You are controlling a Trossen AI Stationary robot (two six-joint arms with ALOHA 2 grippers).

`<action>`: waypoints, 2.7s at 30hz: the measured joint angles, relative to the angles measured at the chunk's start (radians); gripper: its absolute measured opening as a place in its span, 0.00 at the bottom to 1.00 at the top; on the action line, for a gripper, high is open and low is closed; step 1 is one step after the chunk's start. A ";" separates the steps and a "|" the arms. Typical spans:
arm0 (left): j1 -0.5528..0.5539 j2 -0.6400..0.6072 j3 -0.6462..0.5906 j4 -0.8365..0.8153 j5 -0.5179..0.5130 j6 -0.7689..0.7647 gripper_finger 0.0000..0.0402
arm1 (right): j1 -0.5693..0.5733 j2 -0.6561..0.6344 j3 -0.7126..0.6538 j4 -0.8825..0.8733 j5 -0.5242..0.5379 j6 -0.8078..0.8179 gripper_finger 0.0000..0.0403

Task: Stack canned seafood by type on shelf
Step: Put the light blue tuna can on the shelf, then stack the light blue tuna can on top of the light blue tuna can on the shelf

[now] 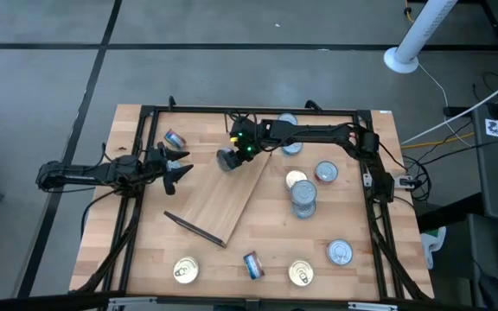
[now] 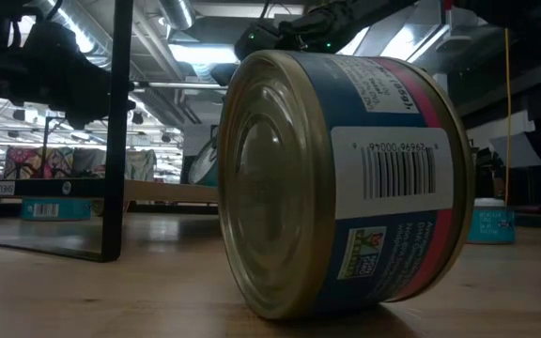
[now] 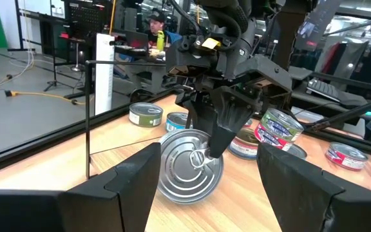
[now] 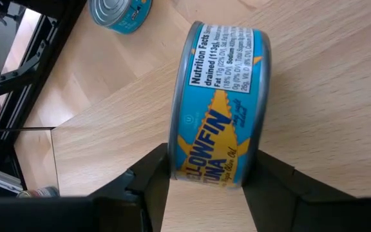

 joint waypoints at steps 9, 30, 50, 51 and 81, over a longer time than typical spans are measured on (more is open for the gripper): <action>0.000 0.000 0.000 0.000 0.000 -0.001 0.63 | 0.000 0.000 0.000 -0.006 0.001 0.000 0.54; 0.000 0.000 0.000 0.000 0.000 -0.002 0.63 | 0.000 0.000 -0.001 -0.206 0.041 -0.072 0.63; 0.000 0.000 0.194 -0.390 -0.001 0.046 0.63 | 0.021 0.002 0.244 -0.543 0.114 -0.407 0.63; 0.000 0.000 0.207 -0.409 -0.001 0.055 0.63 | 0.029 0.002 0.270 -0.571 0.135 -0.433 0.63; 0.000 0.105 0.410 -0.423 -0.001 0.065 0.63 | 0.311 -0.175 0.603 -1.067 0.577 -0.560 0.63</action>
